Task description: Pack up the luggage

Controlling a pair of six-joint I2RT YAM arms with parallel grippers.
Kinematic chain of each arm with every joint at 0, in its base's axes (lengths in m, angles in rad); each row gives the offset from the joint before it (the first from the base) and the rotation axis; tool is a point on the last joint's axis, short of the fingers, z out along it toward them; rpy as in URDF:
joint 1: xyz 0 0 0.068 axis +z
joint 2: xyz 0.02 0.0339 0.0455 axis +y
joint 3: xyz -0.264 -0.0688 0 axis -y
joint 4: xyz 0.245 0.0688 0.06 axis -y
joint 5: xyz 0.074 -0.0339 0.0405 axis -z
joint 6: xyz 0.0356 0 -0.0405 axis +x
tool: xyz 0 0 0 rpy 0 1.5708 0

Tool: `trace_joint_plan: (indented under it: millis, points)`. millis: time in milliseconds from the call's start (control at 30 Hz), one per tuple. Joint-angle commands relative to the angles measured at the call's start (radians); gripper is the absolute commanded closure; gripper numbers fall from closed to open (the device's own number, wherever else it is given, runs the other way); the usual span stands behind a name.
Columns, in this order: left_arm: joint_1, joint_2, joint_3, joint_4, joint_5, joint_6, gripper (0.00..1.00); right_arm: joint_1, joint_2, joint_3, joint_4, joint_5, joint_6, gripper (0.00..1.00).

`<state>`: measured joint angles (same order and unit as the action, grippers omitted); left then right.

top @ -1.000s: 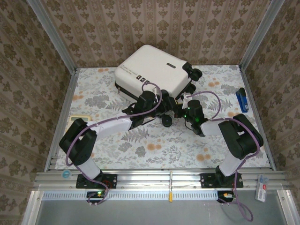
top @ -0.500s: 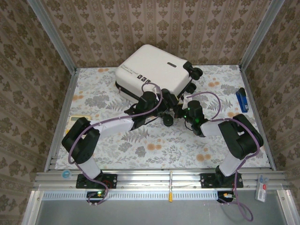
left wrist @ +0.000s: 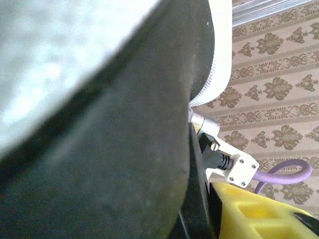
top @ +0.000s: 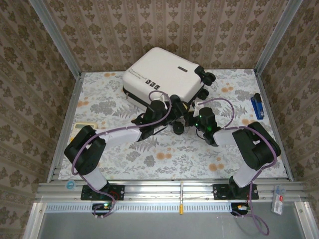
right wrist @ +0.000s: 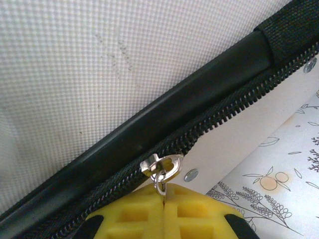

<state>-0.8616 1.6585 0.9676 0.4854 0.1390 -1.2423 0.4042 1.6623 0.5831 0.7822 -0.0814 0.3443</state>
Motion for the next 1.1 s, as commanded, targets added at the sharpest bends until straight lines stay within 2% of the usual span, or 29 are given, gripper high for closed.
trace_joint_plan:
  millis: [0,233,533,800,1067]
  points:
    - [0.045,-0.037,-0.021,-0.013,0.056,0.054,0.69,0.012,-0.055,-0.011,0.05,0.009,-0.015,1.0]
    - [0.07,-0.121,-0.051,-0.046,0.16,0.163,0.72,0.011,-0.066,0.009,0.006,0.093,0.002,1.0]
    - [0.09,-0.28,-0.092,-0.111,0.159,0.254,0.8,0.005,-0.081,0.051,-0.047,0.212,0.023,1.0]
    - [0.117,-0.381,-0.103,-0.242,0.175,0.318,0.8,-0.002,-0.089,0.071,-0.093,0.315,0.004,1.0]
    - [0.177,-0.476,-0.126,-0.374,0.177,0.363,0.8,-0.005,-0.126,0.012,-0.002,0.346,-0.066,1.0]
